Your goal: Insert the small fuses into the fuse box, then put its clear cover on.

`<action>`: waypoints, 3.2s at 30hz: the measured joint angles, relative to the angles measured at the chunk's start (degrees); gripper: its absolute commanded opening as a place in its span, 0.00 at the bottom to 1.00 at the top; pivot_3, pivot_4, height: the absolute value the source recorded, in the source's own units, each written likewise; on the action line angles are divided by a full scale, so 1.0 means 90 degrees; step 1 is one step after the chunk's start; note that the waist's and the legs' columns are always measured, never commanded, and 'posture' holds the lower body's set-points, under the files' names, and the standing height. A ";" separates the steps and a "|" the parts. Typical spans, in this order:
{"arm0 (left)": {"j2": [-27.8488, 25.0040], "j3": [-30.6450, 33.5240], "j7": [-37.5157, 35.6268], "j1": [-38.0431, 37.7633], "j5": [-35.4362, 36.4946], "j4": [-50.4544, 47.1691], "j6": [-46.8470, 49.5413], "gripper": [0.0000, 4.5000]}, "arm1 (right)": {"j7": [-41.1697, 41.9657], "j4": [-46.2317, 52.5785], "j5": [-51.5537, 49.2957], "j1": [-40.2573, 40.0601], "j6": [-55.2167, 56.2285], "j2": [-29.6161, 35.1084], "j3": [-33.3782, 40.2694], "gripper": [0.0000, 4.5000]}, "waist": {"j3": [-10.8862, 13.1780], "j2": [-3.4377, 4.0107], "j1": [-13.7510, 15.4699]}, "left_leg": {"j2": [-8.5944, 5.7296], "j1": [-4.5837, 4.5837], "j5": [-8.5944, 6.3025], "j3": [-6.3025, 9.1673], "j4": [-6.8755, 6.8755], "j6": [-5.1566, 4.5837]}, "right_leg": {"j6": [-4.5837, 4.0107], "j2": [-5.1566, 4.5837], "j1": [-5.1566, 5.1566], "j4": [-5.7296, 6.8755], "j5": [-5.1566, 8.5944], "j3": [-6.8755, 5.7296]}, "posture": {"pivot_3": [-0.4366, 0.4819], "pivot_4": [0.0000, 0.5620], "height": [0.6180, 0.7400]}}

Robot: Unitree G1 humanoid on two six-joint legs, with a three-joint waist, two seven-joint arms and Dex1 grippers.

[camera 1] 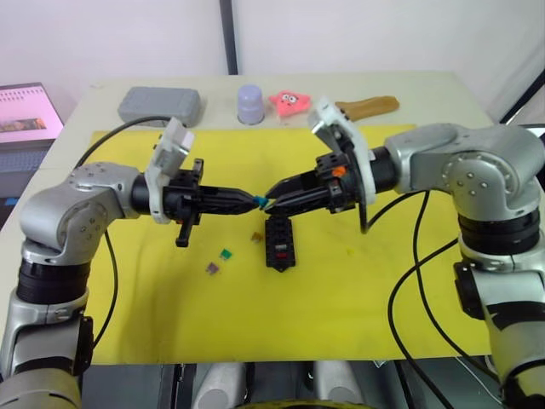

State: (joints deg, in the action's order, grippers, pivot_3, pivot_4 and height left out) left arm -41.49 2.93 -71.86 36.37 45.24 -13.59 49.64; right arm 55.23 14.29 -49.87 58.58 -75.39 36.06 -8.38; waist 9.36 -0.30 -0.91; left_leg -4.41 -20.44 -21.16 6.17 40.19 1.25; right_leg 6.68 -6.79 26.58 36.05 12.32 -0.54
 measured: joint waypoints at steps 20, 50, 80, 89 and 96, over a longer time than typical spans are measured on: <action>-0.0021 -0.0021 0.0066 -0.0002 0.0031 -0.0004 -0.0045 0.00 | -0.0143 -0.0066 -0.0037 0.0003 -0.0004 -0.0089 0.0001 0.01 | 0.0000 0.0000 -0.0003 | 0.0000 0.0000 0.0000 0.0000 0.0000 0.0000 | 0.0000 0.0000 0.0000 0.0000 0.0000 0.0000 | 0.48 0.27 1.00; 0.0084 -0.1759 0.0137 -0.1101 -0.3044 0.0739 -0.3252 0.98 | 0.1447 -0.0073 0.3845 -0.0441 0.3602 0.0793 -0.2778 0.00 | 0.0001 0.0001 0.0015 | 0.0000 -0.0001 0.0000 -0.0008 -0.0004 0.0000 | 0.0000 0.0002 0.0002 -0.0004 0.0000 0.0000 | 0.48 0.27 1.00; 0.0607 -0.1968 0.0203 -0.0978 -0.3497 0.1131 -0.3653 0.98 | 0.1586 -0.0145 0.4447 -0.0841 0.3583 0.0525 -0.2770 0.00 | 0.0001 0.0001 0.0013 | 0.0000 0.0000 0.0000 -0.0007 -0.0003 0.0000 | 0.0000 0.0002 0.0002 -0.0004 0.0000 -0.0001 | 0.48 0.27 1.00; 0.0631 -0.1990 0.0181 -0.0979 -0.3562 0.1123 -0.3654 0.98 | 0.1588 -0.0245 0.4533 -0.0886 0.3625 0.0483 -0.2767 0.00 | 0.0001 0.0001 0.0010 | 0.0000 0.0002 0.0000 -0.0006 -0.0003 0.0000 | 0.0000 0.0003 0.0001 -0.0003 0.0000 -0.0001 | 0.48 0.27 1.00; 0.0631 -0.2004 0.0170 -0.0989 -0.3582 0.1118 -0.3672 0.98 | 0.1592 -0.0243 0.4557 -0.0883 0.3532 0.0438 -0.2755 0.00 | 0.0000 0.0001 0.0011 | 0.0000 0.0004 0.0000 -0.0006 -0.0003 0.0000 | 0.0000 0.0003 0.0000 -0.0003 0.0000 -0.0001 | 0.48 0.27 1.00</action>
State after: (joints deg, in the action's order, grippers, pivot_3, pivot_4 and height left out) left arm -35.81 -15.11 -70.32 27.47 13.00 -3.53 16.58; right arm 69.56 12.10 -8.85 50.64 -43.61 40.00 -33.17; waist 9.37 -0.30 -0.81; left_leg -4.41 -20.41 -21.15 6.11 40.17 1.25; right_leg 6.68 -6.76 26.58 36.03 12.32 -0.55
